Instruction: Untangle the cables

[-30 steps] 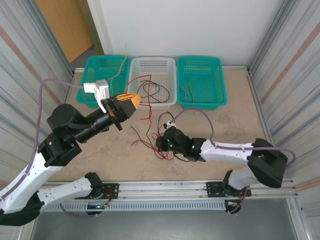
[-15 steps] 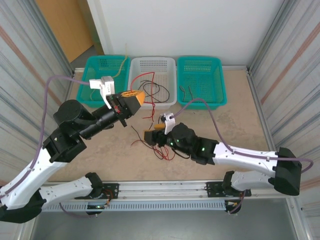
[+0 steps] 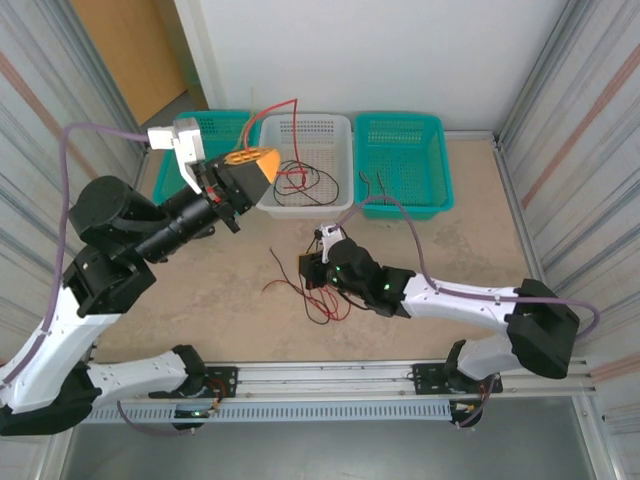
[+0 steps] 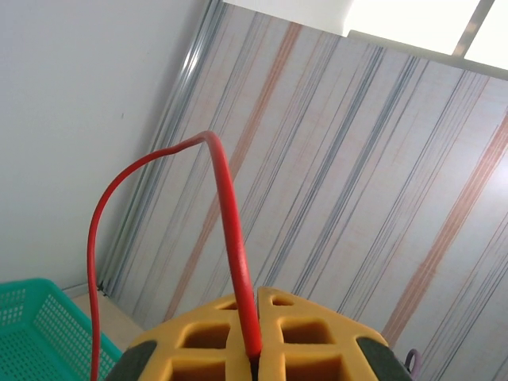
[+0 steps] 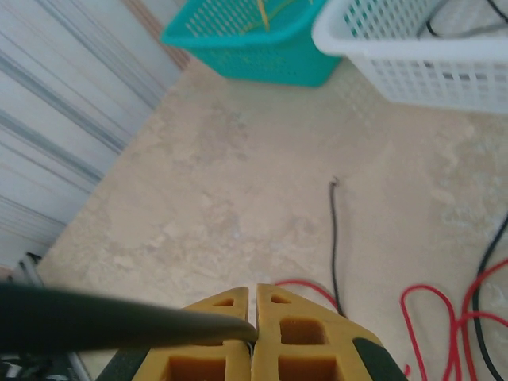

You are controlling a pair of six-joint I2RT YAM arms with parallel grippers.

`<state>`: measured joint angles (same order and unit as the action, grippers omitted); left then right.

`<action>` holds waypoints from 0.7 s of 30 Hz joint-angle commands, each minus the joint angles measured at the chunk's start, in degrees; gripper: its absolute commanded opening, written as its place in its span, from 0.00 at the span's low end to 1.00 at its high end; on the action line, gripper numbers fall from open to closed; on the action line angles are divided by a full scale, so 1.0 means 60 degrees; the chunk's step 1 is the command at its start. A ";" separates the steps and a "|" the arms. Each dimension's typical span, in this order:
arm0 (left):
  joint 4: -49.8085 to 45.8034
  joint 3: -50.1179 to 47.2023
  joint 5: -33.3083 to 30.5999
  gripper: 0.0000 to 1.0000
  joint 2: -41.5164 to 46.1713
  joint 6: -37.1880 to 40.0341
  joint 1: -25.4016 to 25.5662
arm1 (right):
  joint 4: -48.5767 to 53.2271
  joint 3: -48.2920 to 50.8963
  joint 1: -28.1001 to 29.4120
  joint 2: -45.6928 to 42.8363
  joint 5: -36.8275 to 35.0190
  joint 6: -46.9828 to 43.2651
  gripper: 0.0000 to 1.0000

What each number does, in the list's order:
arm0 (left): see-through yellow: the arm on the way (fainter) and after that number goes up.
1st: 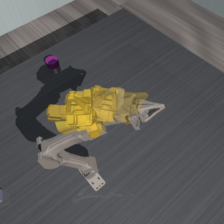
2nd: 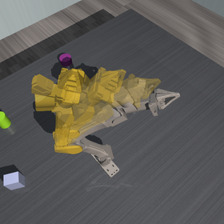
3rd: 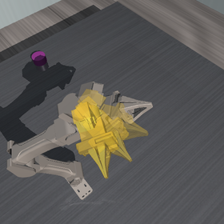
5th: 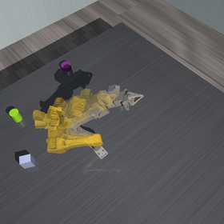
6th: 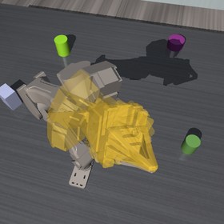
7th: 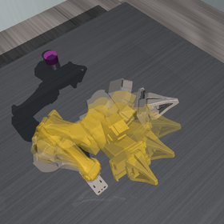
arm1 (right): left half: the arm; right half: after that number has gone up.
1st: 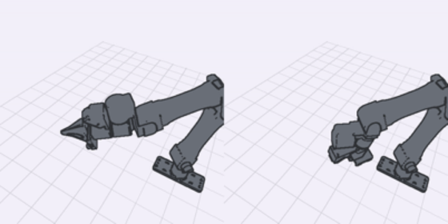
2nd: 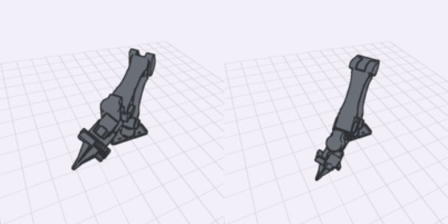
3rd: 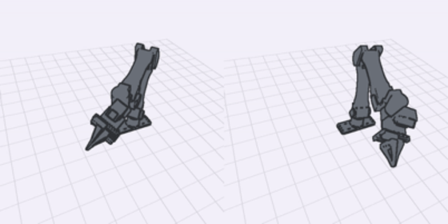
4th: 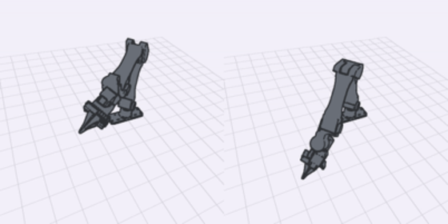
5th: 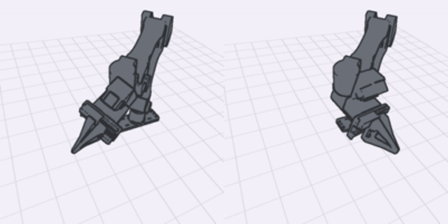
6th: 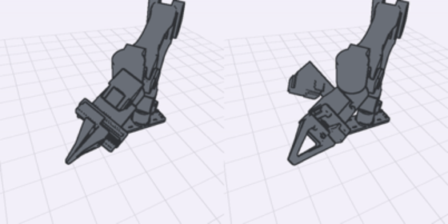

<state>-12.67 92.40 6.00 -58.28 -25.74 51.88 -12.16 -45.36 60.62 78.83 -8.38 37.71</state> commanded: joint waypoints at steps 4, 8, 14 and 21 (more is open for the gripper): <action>-0.1283 0.0698 -0.0431 0.00 -0.0368 0.1222 0.0040 | 0.2752 -0.0706 0.0613 -0.1386 -0.1601 -0.0586 0.62; -0.1455 0.0054 -0.0437 0.00 -0.0235 0.1191 -0.0186 | 0.3987 -0.1144 0.0381 -0.3342 -0.2077 -0.1280 0.77; -0.2112 0.0096 0.0787 0.00 -0.0612 0.0579 -0.0692 | 0.4409 -0.2231 -0.1065 -0.5036 -0.0068 -0.1906 0.81; -0.2674 -0.0008 0.1596 0.00 -0.1031 0.0415 -0.0692 | 0.3521 -0.3388 -0.1884 -0.4323 0.1829 -0.2234 0.81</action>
<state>-27.24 92.55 12.08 -64.29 -22.50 47.94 10.09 -64.34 50.22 50.33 -3.90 26.79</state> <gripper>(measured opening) 0.072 0.815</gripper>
